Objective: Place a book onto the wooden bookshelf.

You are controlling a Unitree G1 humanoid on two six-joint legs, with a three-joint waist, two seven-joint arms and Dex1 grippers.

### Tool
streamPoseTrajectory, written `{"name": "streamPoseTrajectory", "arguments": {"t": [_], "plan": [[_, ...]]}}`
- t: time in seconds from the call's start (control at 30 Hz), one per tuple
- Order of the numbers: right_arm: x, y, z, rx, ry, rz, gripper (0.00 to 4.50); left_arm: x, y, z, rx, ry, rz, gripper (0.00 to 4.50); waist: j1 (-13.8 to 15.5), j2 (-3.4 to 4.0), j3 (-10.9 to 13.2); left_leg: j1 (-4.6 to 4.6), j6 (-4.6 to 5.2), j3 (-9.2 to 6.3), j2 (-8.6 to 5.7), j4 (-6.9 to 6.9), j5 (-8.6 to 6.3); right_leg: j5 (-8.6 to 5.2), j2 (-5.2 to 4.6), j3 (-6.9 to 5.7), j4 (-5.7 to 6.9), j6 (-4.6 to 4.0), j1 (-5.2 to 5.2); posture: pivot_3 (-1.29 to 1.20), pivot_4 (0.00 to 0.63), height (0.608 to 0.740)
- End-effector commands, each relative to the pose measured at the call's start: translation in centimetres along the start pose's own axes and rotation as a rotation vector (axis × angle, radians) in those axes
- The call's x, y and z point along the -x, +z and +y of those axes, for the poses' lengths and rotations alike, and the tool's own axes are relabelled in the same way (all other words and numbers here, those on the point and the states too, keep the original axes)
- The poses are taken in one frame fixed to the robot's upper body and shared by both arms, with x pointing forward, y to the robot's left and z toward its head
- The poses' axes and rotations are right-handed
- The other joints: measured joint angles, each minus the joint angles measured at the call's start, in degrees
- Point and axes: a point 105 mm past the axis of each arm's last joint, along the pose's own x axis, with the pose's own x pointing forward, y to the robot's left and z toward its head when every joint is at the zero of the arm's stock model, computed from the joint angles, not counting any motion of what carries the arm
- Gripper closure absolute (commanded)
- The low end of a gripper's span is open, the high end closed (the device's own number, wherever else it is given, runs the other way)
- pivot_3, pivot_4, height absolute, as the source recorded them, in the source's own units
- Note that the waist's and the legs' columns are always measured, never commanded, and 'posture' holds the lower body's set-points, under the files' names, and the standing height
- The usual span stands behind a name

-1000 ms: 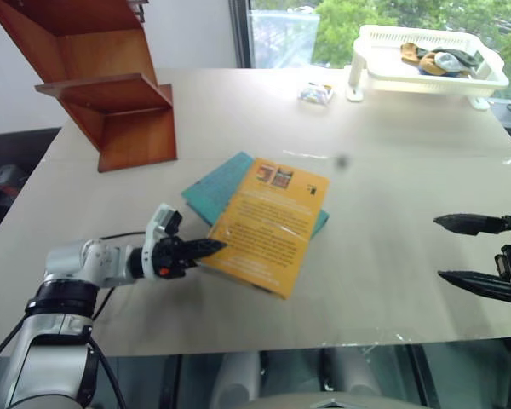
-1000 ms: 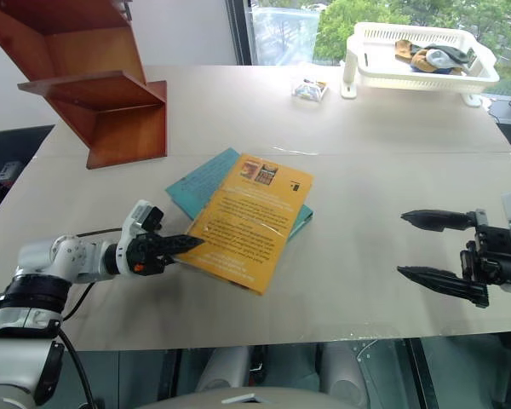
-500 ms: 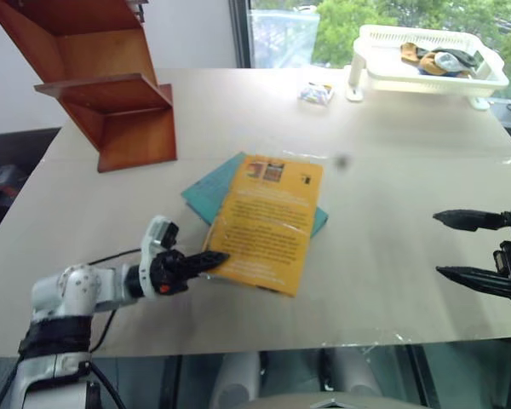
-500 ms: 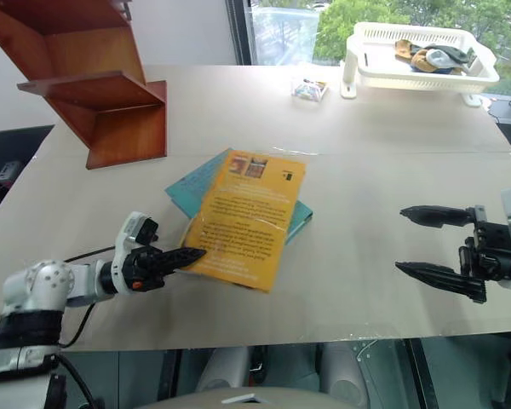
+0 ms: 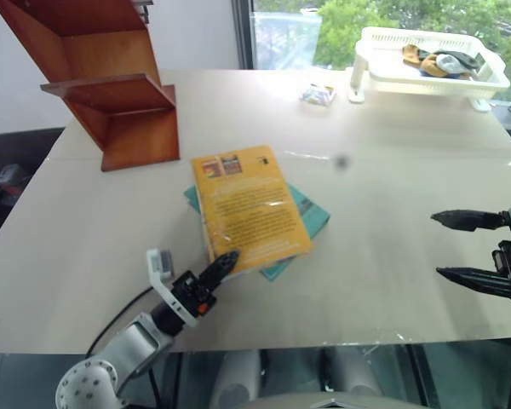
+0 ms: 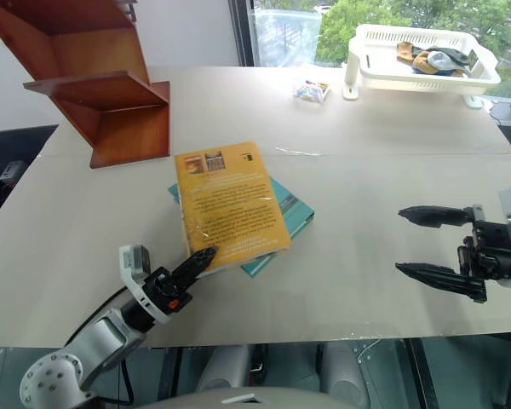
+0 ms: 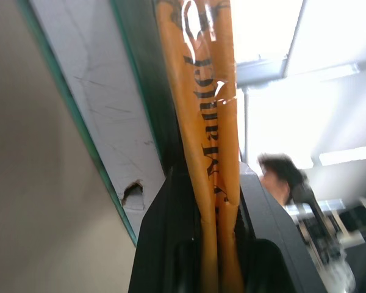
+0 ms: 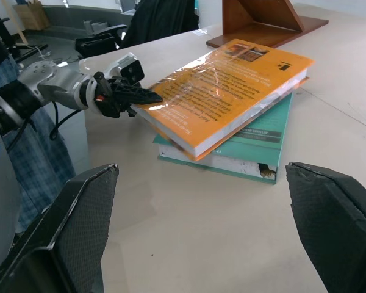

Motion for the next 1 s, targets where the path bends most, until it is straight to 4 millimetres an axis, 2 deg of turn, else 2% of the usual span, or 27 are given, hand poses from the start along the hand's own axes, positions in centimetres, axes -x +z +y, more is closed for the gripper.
{"name": "streamPoseTrajectory", "arguments": {"t": [0.03,0.2,0.27,0.3,0.33,0.4,0.57,0.7,1.0], "plan": [[0.1,0.6,-0.1,0.033,0.014,0.006,0.0,0.3,-0.5,-1.7,0.017,-0.014,-0.028,4.38,-0.01,0.01,0.0,0.0,0.0,0.02,-0.01,0.0,0.0,-0.04,-0.01,0.02,-0.04,-0.08,0.02,0.0,0.15,0.74],[0.0,0.5,-0.2,0.034,0.017,0.01,0.0,0.8,-0.8,-1.9,0.02,0.008,-0.03,4.38,0.06,0.04,-0.02,-0.01,0.01,0.03,-0.05,0.0,0.0,-0.06,0.01,-0.07,-0.21,-0.11,0.06,0.0,0.15,0.74],[0.0,0.5,-0.2,0.031,0.02,0.01,0.0,0.8,-1.1,-1.7,0.004,0.024,-0.012,3.31,0.06,0.04,-0.03,0.0,0.02,0.04,-0.07,0.0,0.0,-0.06,0.01,-0.16,-0.23,-0.12,0.07,0.0,0.15,0.74],[0.0,0.4,-0.2,0.03,0.022,0.01,0.0,0.7,-1.2,-1.5,0.004,0.036,-0.006,3.07,0.06,0.05,-0.03,0.0,0.02,0.04,-0.07,0.0,0.0,-0.06,0.01,-0.16,-0.25,-0.12,0.07,0.0,0.15,0.74],[-0.1,0.3,-0.2,0.029,0.023,0.009,0.0,0.6,-1.2,-1.4,0.003,0.043,-0.001,2.46,0.05,0.06,-0.03,0.0,0.02,0.05,-0.07,0.0,0.0,-0.06,0.02,-0.17,-0.25,-0.12,0.07,0.0,0.15,0.74],[-0.2,0.3,-0.2,0.028,0.025,0.006,0.0,0.7,-1.4,-1.4,0.015,0.034,0.022,1.7,0.05,0.06,-0.03,0.0,0.02,0.06,-0.07,-0.01,0.0,-0.06,0.02,-0.17,-0.27,-0.12,0.07,0.0,0.15,0.74],[-0.4,0.1,-0.3,0.028,0.023,0.0,0.0,2.2,-2.2,-1.5,0.036,0.003,0.145,1.7,-0.05,0.08,-0.05,0.0,0.02,0.06,-0.03,-0.05,0.0,-0.06,0.05,-0.18,-0.3,-0.12,0.05,0.0,0.15,0.74],[-0.4,0.0,-0.3,0.028,0.02,-0.004,0.0,3.1,-0.9,-1.0,0.016,-0.002,0.19,1.7,0.06,0.2,-0.11,0.01,0.02,0.06,-0.02,-0.08,0.0,-0.07,0.06,-0.22,-0.32,-0.13,0.05,0.0,0.15,0.74],[-0.5,-0.2,-0.2,0.03,0.009,-0.011,0.0,2.8,2.6,0.4,-0.052,-0.014,0.243,1.7,-0.08,0.23,-0.14,0.02,0.02,0.07,-0.01,-0.14,-0.01,-0.06,0.02,-0.26,-0.51,-0.12,0.06,0.0,0.15,0.74]]}}
